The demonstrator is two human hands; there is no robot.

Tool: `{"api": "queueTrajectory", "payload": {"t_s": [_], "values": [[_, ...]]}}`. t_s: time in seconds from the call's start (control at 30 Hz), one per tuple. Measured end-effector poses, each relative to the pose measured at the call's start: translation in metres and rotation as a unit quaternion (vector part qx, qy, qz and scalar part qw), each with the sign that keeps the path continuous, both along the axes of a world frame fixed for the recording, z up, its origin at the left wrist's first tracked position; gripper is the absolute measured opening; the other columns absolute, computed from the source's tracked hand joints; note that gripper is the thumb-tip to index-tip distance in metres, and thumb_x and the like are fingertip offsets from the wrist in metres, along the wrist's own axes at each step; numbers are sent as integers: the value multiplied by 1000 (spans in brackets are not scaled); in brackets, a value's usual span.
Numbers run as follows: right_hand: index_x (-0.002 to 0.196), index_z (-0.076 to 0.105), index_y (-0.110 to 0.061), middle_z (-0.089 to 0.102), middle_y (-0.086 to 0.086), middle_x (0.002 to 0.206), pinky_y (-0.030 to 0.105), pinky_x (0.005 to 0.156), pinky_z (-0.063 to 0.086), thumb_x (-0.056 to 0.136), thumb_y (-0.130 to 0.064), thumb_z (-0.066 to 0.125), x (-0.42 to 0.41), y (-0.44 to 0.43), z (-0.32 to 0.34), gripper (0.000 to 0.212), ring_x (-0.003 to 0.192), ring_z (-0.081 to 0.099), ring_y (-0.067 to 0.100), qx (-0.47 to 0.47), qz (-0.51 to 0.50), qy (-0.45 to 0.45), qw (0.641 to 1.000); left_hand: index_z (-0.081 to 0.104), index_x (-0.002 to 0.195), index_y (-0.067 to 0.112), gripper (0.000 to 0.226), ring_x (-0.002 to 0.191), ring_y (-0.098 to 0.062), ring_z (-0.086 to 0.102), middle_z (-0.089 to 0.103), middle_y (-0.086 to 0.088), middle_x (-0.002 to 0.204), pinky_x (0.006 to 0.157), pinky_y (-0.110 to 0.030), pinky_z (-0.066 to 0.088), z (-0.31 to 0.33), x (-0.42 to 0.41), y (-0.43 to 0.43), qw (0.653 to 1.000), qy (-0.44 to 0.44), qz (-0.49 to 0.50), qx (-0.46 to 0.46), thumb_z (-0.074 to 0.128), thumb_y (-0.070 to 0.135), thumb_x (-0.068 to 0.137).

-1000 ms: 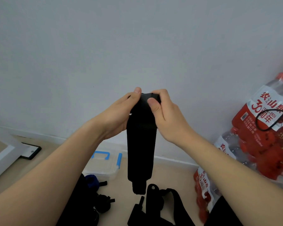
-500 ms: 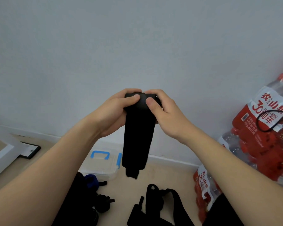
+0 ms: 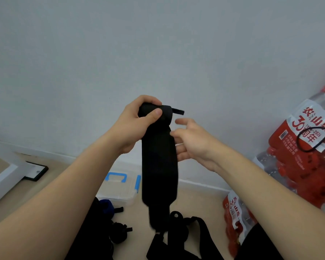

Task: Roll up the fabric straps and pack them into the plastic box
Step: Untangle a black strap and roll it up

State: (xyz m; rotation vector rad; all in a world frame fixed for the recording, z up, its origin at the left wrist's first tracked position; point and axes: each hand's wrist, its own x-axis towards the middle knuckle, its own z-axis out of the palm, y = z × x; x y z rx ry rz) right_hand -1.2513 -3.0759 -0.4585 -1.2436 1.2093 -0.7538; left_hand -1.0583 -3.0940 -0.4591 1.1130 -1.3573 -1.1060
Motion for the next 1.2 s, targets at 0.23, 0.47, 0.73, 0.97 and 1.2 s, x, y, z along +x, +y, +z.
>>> {"api": "queueTrajectory", "payload": {"t_s": [0.23,0.47,0.73,0.97,1.2], "values": [[125,80,-22,80,2,127,42,89,65,85,21,35,-22,-7,2,74,118,76,26,-128,129,-50,982,81,106,23,18,91,-16,74,79,0,106,74,-35,62,3,-1,-5,998,37,40,38,65,15,104],[125,77,-27,83,-5,116,27,87,63,96,7,75,-34,-14,-8,45,109,79,15,-273,76,41,958,79,116,2,50,121,-45,68,71,-26,130,94,-48,65,5,-2,1,989,72,-61,112,39,1,86],[56,57,-11,59,-2,50,31,53,44,106,-51,63,-29,-18,-5,64,47,56,16,-333,-112,161,922,73,126,10,30,112,-33,78,79,-17,119,98,-47,64,-4,-11,9,972,-60,-212,86,65,11,96],[95,68,-19,75,2,90,38,72,61,109,-37,59,-18,-27,-12,25,81,70,19,-162,-120,58,978,58,140,22,58,110,-22,77,72,-2,130,88,-42,67,-7,-27,12,992,-64,-107,23,78,-1,90],[121,65,-15,82,17,107,56,81,68,113,-25,59,-14,-25,-13,14,93,81,41,-101,-80,-86,988,61,135,26,64,105,-24,76,74,-3,121,71,-25,59,-7,-26,11,996,-51,-76,-3,78,14,75]]}}
